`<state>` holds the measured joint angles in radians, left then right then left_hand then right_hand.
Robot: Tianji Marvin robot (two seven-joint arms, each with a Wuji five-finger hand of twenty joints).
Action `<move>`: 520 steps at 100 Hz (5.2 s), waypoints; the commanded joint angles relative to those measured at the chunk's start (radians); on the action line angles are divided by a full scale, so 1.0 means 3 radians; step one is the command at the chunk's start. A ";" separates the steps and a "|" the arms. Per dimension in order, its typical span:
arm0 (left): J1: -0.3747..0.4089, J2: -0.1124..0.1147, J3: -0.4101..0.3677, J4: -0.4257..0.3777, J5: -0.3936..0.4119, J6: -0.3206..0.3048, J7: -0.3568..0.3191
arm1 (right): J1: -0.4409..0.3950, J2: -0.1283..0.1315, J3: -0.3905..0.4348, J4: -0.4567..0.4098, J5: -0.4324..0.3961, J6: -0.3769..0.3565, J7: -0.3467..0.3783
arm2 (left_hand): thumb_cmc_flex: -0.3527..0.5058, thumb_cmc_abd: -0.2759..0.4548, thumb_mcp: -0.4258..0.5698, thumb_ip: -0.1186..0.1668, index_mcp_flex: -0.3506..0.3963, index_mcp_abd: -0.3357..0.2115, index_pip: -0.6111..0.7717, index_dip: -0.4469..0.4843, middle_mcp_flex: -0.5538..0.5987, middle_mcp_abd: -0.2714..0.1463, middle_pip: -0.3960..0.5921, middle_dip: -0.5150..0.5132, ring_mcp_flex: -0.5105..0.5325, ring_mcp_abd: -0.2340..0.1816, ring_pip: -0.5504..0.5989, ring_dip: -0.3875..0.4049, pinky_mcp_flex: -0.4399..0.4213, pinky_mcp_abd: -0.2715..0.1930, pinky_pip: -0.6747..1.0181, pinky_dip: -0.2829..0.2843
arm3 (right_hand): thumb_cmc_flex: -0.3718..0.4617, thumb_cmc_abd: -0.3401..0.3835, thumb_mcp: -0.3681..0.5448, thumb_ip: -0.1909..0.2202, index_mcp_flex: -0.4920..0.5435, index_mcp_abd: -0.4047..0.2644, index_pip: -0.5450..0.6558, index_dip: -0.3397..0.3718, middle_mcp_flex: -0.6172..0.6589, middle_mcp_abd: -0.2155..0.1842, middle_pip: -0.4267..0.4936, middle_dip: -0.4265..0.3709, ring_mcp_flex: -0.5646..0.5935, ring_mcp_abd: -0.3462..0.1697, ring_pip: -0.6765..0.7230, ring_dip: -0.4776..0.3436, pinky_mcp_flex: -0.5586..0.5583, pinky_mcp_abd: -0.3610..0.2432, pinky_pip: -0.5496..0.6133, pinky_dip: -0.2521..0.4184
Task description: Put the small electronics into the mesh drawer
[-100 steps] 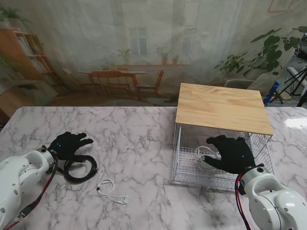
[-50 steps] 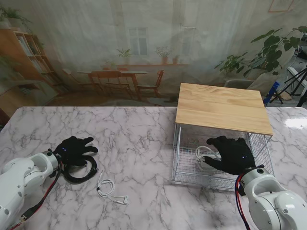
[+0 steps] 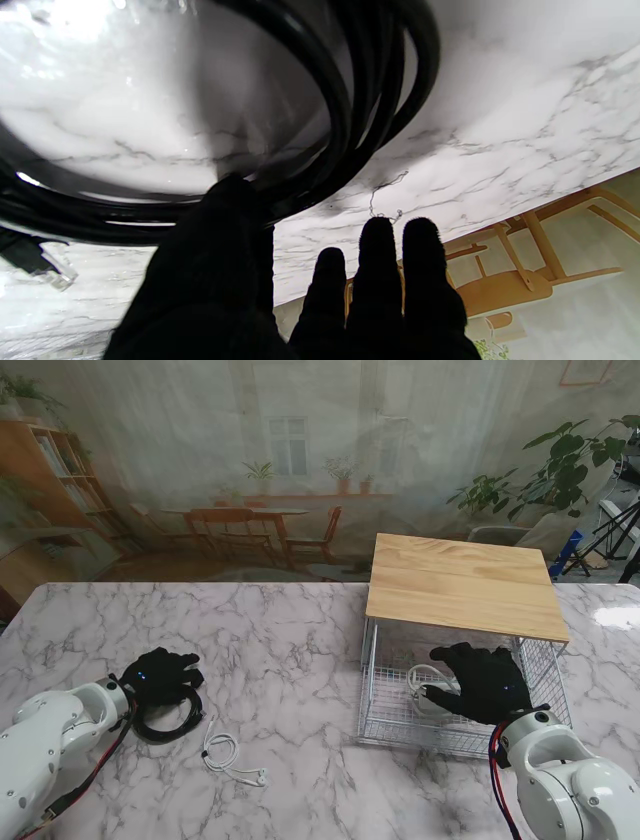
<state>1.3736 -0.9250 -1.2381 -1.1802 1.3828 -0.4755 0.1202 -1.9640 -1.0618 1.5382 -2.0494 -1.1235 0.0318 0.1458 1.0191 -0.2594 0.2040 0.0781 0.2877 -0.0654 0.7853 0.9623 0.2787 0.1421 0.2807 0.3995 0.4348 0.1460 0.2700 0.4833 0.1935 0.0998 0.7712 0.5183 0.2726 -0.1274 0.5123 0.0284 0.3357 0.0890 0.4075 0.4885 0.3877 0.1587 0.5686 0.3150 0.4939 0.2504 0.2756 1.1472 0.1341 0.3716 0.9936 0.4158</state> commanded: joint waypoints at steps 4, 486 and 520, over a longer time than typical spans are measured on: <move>-0.0008 0.0003 0.0087 0.0091 0.0025 0.0014 -0.0099 | -0.0009 -0.0007 -0.0008 0.0015 0.0003 0.0018 -0.0007 | 0.0234 -0.0257 -0.0156 -0.0184 0.0084 0.0049 0.0332 0.0262 0.0174 -0.0009 0.0147 0.0162 0.0127 -0.0039 0.0142 0.0088 0.0057 -0.0048 0.0172 -0.0048 | 0.0048 -0.0046 -0.0030 -0.0098 0.0004 -0.0069 0.0042 -0.0047 -0.0015 0.0005 -0.0042 -0.0022 -0.0079 0.0049 -0.0184 -0.0026 -0.0062 0.0086 -0.0063 -0.0041; -0.1018 -0.0610 0.1009 -0.1345 -0.2261 0.0549 -0.0567 | 0.1197 -0.0193 -0.1277 0.0268 0.1374 0.0608 -0.0634 | 0.0506 -0.0466 0.0881 0.0050 0.0425 0.0510 0.1250 0.1759 0.2099 -0.0128 -0.0039 0.1894 0.1820 -0.0179 0.1121 0.1338 0.1339 -0.0133 0.1109 0.0494 | 0.1663 -0.0364 0.0690 -0.0832 0.1189 -0.0434 0.2752 0.0619 0.0255 -0.0043 0.0983 0.0706 0.0068 0.0029 -0.0133 -0.0006 -0.0380 0.0075 -0.0308 -0.0319; -0.0934 -0.0572 0.0842 -0.1304 -0.2290 0.0449 -0.0658 | 0.1014 -0.0190 -0.1087 0.0131 0.1287 0.0492 -0.0704 | -0.0360 0.0174 -0.0596 0.0002 -0.0152 0.0495 -0.1608 -0.1191 0.0254 0.0136 -0.0263 -0.0205 0.0457 0.0304 -0.0057 -0.0150 0.0282 0.0278 -0.0007 -0.0144 | 0.1551 -0.0461 0.1006 -0.0869 0.1517 -0.0263 0.2620 0.0865 0.1079 -0.0036 0.1511 0.1087 0.0865 -0.0035 0.0162 0.0223 -0.0062 0.0019 -0.0073 -0.0314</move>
<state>1.0859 -1.1044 -0.9746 -1.5781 0.6926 -0.3332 -0.0638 -1.6420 -1.1234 1.1996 -1.9949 -0.7278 0.1855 -0.0665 0.9312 -0.2564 0.0496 0.0838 0.2497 0.0731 0.3805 0.6844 0.4130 0.1734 0.2530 0.3935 0.6254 0.2009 0.2893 0.4764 0.3243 0.1443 0.8162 0.5083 0.7087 -0.2910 0.7409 -0.2210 0.7424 0.0475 1.1755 0.7217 0.6894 0.1422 0.9730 0.6279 0.7309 0.2575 0.2725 1.1953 0.1019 0.4081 0.9414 0.3177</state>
